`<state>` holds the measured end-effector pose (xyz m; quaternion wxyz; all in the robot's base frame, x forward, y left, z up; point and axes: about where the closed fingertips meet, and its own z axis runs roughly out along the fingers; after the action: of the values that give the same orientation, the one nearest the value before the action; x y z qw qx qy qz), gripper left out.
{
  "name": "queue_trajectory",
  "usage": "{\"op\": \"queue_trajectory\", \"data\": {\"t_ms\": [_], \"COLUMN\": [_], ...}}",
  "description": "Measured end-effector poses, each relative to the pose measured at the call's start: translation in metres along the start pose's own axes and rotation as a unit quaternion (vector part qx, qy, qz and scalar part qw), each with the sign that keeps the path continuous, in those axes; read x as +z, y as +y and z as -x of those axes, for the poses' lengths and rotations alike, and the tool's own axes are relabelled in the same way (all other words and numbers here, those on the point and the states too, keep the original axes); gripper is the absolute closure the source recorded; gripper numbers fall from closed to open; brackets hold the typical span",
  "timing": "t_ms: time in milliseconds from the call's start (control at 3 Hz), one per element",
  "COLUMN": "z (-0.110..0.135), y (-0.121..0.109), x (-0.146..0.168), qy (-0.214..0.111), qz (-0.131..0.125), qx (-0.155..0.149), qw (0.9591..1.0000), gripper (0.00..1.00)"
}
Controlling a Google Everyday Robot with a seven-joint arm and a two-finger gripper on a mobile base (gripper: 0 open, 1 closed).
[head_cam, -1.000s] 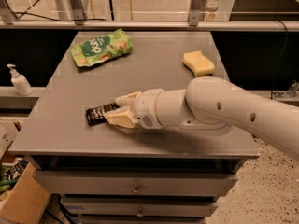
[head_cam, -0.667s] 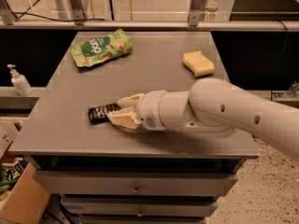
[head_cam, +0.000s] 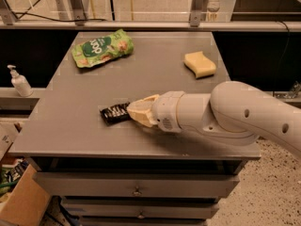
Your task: Move rxbar chocolate near sponge
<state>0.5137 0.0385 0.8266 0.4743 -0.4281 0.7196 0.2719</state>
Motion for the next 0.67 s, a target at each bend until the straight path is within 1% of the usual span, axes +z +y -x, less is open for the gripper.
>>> {"op": "queue_trajectory", "data": {"t_ms": [333, 667], "z": [-0.004, -0.011], "y": [-0.014, -0.029], "x": [-0.028, -0.057], "qy": [-0.004, -0.010], "qz": [-0.029, -0.063], "qx": [0.009, 0.024], "qw": [0.9995, 0.9977], "gripper": [1.00, 1.00]}}
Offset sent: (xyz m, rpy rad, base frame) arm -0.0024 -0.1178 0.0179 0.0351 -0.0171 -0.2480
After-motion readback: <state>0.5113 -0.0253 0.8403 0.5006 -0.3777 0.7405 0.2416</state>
